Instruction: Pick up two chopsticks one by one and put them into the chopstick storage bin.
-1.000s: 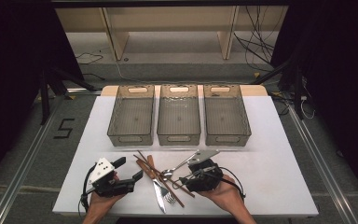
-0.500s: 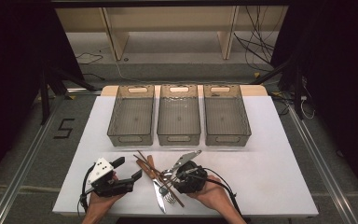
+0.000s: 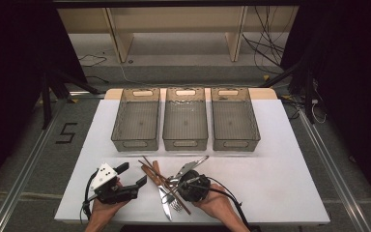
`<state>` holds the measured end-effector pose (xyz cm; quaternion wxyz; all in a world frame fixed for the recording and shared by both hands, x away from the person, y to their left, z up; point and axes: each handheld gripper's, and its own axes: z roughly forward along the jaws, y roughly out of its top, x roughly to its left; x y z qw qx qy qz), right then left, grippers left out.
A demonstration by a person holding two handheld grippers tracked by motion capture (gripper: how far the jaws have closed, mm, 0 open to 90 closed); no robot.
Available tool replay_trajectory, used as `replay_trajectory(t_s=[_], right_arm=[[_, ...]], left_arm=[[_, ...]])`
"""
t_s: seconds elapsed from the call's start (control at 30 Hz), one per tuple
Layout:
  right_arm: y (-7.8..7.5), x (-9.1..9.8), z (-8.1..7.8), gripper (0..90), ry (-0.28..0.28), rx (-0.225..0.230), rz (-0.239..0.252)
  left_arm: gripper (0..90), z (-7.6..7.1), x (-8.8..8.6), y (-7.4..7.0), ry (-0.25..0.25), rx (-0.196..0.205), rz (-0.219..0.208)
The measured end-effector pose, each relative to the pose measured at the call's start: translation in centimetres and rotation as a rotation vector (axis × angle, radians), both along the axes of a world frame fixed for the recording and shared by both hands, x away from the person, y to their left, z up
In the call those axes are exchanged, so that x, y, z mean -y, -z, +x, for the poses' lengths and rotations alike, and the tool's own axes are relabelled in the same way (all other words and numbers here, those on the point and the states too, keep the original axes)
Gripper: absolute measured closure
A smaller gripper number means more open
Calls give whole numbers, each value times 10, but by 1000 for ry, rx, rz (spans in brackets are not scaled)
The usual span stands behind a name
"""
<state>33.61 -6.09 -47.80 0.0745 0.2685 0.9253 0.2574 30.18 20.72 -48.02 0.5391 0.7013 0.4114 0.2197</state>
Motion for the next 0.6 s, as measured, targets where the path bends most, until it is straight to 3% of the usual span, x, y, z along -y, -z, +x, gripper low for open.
replay_trajectory(t_s=[0.07, 0.2, 0.37, 0.6], right_arm=[[0, -2, -2, 837, 1, 7, -4], [0, -2, -3, 845, 3, 10, -1], [-7, 3, -3, 852, 13, 25, 45], [-19, 12, -2, 852, 20, 56, 120]], left_arm=[[145, 0, 0, 0, 1, 1, -1], [145, 0, 0, 0, 0, -1, 3], [145, 0, -1, 0, -4, -9, -2], [145, 3, 0, -4, 14, -80, -74]])
